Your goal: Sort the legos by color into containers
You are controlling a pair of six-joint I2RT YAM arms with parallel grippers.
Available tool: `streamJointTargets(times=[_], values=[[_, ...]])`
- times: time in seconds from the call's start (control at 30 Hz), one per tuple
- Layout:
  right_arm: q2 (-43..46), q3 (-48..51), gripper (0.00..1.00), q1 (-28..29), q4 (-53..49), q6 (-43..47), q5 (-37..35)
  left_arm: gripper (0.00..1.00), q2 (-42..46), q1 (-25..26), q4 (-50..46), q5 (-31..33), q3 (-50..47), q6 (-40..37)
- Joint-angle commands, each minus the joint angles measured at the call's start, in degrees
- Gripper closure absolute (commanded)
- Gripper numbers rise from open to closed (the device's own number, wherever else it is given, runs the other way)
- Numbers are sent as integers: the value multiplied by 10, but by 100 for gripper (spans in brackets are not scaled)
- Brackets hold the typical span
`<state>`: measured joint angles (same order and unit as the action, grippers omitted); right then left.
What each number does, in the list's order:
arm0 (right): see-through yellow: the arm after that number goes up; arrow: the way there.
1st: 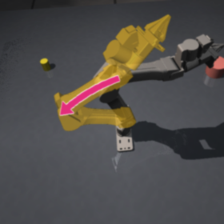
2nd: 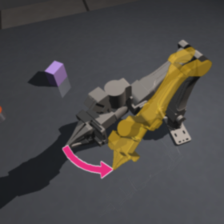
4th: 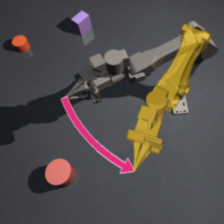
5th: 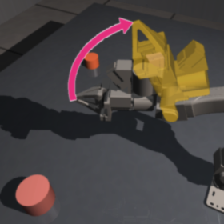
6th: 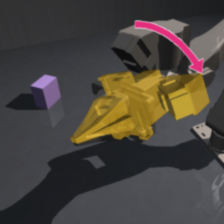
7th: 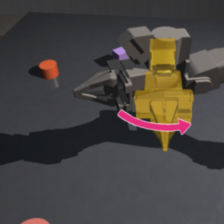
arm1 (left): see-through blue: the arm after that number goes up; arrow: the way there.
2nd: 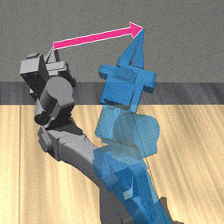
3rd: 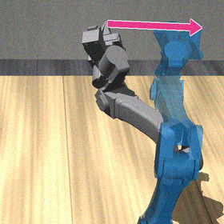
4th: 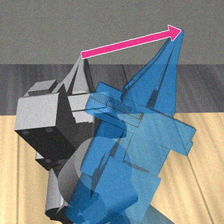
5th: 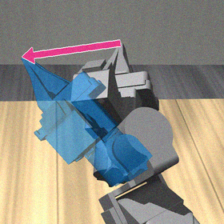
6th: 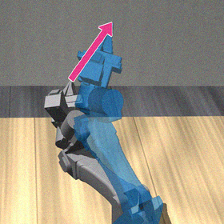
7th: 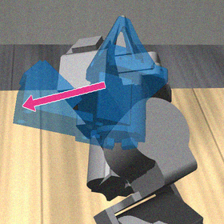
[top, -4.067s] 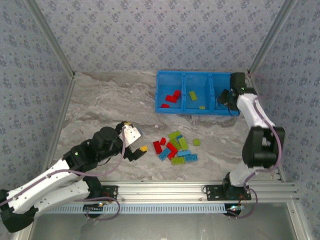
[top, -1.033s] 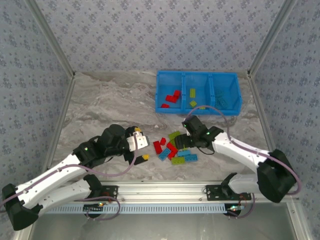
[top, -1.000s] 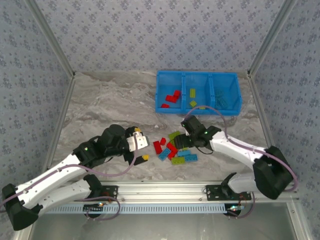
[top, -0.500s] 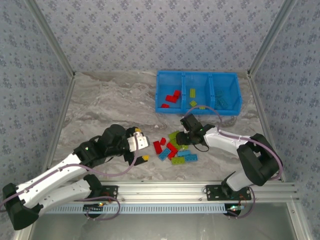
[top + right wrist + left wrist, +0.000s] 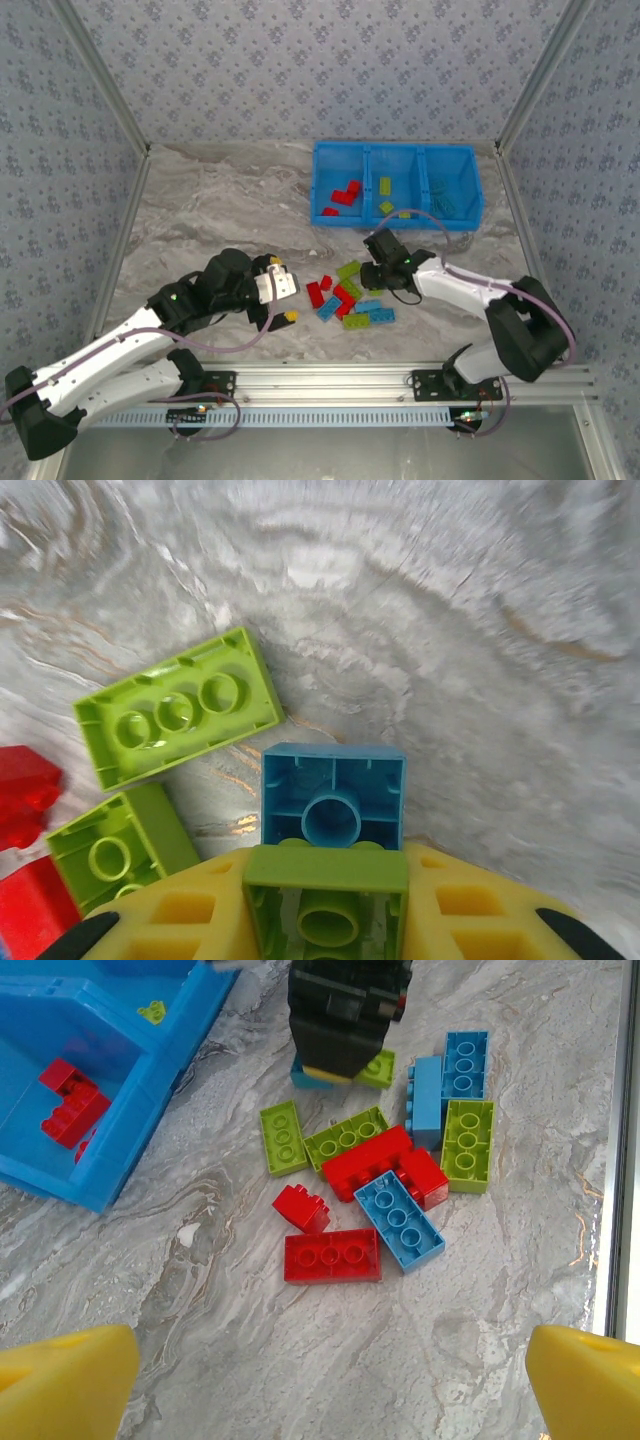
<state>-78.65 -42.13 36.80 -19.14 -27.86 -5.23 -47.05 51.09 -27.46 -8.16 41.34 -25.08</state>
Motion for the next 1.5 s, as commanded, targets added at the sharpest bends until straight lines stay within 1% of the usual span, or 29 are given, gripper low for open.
streamJointTargets(times=[0.0, 0.07, 0.13, 0.2, 0.23, 0.3, 0.4, 0.43, 0.53, 0.6, 0.67, 0.73, 0.83, 0.87, 0.93, 0.97, 1.03, 1.1, 1.17, 1.2, 1.27, 1.37, 1.47], values=[[71, -9, 69, 3, -58, -14, -62, 1, 5, -4, -12, -8, 7, -10], [98, -17, 69, -2, -74, -9, -73, 1, 5, -4, -13, -7, 8, -11], [105, -23, 67, -12, -77, 5, -69, 1, 5, -4, -14, -7, 8, -11], [79, -31, 67, -32, -77, 11, -42, 1, 5, -3, -15, -6, 9, -11], [61, -35, 65, -40, -79, 14, -27, 1, 5, -4, -15, -5, 9, -11], [4, -57, 58, -45, -90, 27, 24, 1, 7, -4, -17, -5, 9, -10], [-36, -64, 47, -37, -73, 24, 77, 1, 9, -4, -16, -4, 8, -10], [-41, -63, 44, -36, -69, 18, 72, 1, 10, -3, -16, -3, 8, -10], [-45, -62, 43, -36, -80, 1, 26, 1, 10, -4, -17, -3, 8, -9], [-45, -60, 33, -34, -84, 0, 10, 1, 12, -3, -17, -3, 7, -9], [-48, -56, 28, -31, -82, 4, 9, 1, 12, -4, -16, -4, 8, -10], [-59, -53, 28, -30, -71, 9, 24, 1, 11, -4, -16, -4, 8, -10], [-94, -60, 30, -28, -47, 8, 49, 1, 11, -4, -17, -3, 8, -11], [-111, -65, 32, -25, -40, 5, 51, 1, 11, -3, -18, -2, 8, -10], [-141, -79, 38, -19, -37, -1, 35, 1, 11, -4, -18, -2, 8, -10], [-159, -90, 41, -13, -47, -6, 13, 1, 12, -4, -19, 0, 8, -10], [-188, -110, 49, 0, -72, -15, -33, 1, 12, -3, -19, 0, 8, -11], [-207, -116, 62, 10, -79, -25, -44, 1, 11, -4, -19, 1, 8, -11], [-206, -108, 69, 13, -79, -41, -50, 1, 13, -4, -18, 1, 8, -11], [-199, -102, 72, 11, -80, -48, -54, 1, 13, -4, -18, 0, 7, -11], [-167, -89, 75, 6, -87, -62, -59, 1, 15, -3, -18, -1, 8, -10], [-72, -83, 75, 4, -118, -67, -85, 1, 21, -4, -9, -5, 5, -8], [30, -92, 73, 1, -126, -35, -125, 1, 27, -4, 10, 10, 1, 12]])
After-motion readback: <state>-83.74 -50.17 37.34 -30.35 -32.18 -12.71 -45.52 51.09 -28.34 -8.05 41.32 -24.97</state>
